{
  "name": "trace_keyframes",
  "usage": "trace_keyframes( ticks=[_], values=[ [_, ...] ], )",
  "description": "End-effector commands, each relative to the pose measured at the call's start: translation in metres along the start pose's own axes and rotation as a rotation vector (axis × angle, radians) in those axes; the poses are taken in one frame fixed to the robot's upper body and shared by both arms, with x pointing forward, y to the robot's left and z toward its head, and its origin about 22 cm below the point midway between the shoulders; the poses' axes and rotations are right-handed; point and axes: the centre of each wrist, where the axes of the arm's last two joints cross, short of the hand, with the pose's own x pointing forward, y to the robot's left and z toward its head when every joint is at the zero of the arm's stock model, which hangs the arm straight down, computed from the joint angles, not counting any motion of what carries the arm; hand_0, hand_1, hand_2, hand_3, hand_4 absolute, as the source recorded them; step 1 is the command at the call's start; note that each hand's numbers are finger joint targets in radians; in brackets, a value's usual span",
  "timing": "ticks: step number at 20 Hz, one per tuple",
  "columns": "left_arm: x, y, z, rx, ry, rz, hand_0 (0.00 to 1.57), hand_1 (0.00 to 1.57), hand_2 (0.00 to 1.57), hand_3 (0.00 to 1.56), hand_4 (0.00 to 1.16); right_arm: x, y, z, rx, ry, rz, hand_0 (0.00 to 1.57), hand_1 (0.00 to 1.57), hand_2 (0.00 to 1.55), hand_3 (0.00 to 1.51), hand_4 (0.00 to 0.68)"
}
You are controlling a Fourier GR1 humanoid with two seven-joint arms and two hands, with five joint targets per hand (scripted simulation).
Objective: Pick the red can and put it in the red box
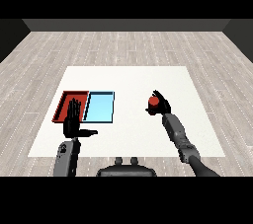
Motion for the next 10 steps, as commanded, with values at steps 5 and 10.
trace_keyframes(
  ticks=[5, 10],
  values=[
    [0.012, -0.002, -0.001, 0.017, 0.012, -0.009, 0.0, 0.0, 0.0, 0.0, 0.0, 0.004, -0.002, -0.005, -0.083, 0.023, 0.13, 1.53, 1.53, 1.48, 1.43, 0.573],
    [-0.009, 0.01, 0.009, 0.011, -0.004, 0.017, 0.0, 0.0, 0.0, 0.0, 0.0, 0.006, 0.018, -0.012, -0.073, 0.061, 0.207, 1.53, 1.53, 1.47, 1.42, 0.551]
  ],
)
